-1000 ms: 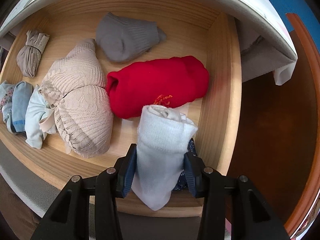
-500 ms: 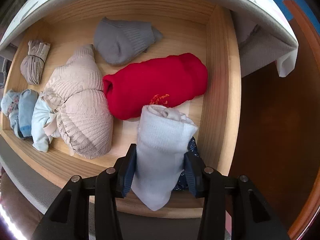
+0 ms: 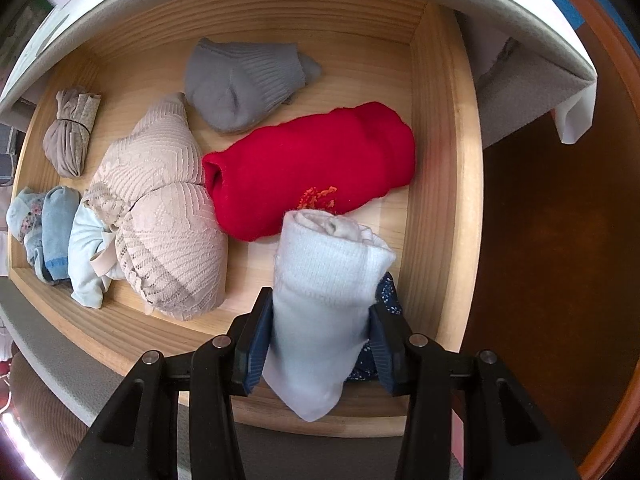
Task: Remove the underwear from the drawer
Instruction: 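Carry the pale blue-grey garment into the pink box and release it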
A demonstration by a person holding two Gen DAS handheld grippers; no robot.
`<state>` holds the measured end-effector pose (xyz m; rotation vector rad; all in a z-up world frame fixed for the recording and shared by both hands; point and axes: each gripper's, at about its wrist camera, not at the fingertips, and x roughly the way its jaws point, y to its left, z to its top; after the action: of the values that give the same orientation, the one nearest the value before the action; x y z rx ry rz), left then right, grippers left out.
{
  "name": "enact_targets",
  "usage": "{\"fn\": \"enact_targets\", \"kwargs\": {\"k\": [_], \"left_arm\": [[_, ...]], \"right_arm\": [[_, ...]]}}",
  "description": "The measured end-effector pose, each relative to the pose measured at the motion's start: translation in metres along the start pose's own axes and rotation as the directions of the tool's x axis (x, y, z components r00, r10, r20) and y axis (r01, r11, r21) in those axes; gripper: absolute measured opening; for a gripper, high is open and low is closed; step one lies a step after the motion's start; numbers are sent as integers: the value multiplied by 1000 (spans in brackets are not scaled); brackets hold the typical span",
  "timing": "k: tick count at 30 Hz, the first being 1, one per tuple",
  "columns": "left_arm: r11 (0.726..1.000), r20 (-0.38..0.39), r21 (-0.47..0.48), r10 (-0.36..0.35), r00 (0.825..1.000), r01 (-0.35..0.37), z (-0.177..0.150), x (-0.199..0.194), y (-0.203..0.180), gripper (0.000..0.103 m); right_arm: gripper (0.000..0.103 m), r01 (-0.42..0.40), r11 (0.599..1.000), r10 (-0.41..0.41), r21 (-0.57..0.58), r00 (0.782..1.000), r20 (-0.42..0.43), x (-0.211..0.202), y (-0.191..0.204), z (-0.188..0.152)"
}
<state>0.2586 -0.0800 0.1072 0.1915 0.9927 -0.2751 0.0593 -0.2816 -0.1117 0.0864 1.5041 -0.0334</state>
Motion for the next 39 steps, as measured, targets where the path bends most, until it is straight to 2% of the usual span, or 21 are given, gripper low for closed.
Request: {"fn": "enact_targets", "kwargs": {"k": [7, 13, 18, 27, 32, 35, 39], "left_arm": [[1000, -62, -22, 13, 998, -14, -21, -12, 0, 33], [999, -62, -29, 23, 998, -25, -28, -21, 4, 33], [999, -61, 3, 48, 997, -48, -28, -20, 5, 34], [999, -59, -28, 45, 997, -46, -26, -19, 20, 34], [999, -49, -47, 19, 999, -21, -25, -20, 20, 43], [999, -48, -38, 20, 999, -22, -26, -19, 14, 47], [998, -52, -63, -13, 999, 10, -26, -22, 10, 51]], "right_arm": [[42, 2, 1000, -2, -1, 1000, -1, -3, -2, 0], [42, 3, 1000, -3, 2, 1000, 0, -4, 0, -1], [42, -7, 1000, 7, 10, 1000, 0, -4, -1, -1], [42, -16, 1000, 16, 24, 1000, 8, -5, -7, -1], [42, -38, 998, 37, 52, 999, 19, -8, -15, -2], [42, -27, 999, 26, 44, 999, 29, -10, -16, -3], [42, -6, 999, 5, 32, 999, 42, -16, -11, -4]]}}
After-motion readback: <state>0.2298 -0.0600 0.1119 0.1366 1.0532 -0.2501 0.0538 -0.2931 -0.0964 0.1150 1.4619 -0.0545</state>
